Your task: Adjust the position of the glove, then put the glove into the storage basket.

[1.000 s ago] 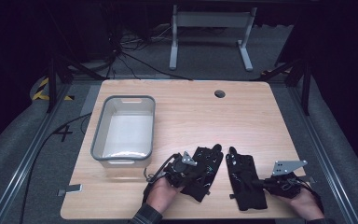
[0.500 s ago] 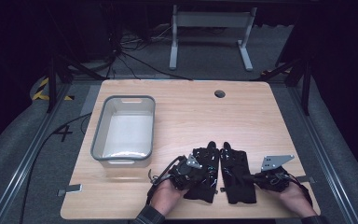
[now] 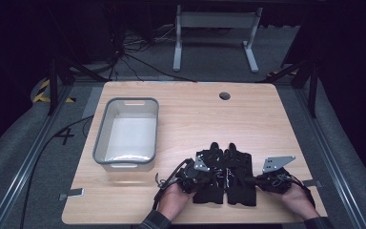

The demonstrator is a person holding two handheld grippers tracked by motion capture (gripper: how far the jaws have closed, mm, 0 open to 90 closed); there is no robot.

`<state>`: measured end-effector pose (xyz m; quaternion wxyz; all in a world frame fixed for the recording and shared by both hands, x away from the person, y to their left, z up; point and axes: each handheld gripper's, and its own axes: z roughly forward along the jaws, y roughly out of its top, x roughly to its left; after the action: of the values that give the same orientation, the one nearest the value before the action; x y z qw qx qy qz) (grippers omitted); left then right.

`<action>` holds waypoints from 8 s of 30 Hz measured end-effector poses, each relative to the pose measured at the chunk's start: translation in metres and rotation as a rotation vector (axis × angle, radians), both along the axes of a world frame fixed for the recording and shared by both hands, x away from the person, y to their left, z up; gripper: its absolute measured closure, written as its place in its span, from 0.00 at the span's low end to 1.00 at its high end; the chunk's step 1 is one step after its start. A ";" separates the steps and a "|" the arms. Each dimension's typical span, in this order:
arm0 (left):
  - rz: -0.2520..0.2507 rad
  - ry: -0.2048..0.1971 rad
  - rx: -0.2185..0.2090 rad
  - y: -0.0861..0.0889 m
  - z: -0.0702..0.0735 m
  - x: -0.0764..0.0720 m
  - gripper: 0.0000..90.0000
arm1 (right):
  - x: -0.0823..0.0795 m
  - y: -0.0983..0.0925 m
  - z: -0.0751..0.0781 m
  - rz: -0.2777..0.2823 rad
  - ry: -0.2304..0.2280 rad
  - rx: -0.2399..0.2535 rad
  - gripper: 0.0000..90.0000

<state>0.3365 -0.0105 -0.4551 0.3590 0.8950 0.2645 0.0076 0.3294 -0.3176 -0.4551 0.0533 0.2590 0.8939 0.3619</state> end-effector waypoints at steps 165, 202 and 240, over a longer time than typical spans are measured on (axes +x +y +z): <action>-0.028 -0.010 -0.011 -0.015 0.013 0.039 0.92 | -0.002 0.025 0.007 0.035 -0.057 0.064 0.88; -0.119 -0.032 0.029 -0.057 -0.006 0.052 0.13 | -0.001 -0.050 -0.013 -0.334 -0.147 -0.016 0.17; -0.163 0.063 -0.008 -0.048 0.014 0.049 0.75 | -0.001 -0.050 -0.013 -0.334 -0.140 -0.014 0.17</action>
<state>0.3851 -0.0584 -0.4409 0.3537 0.9119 0.2018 -0.0510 0.3283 -0.3677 -0.4683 0.1767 0.3778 0.8351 0.3587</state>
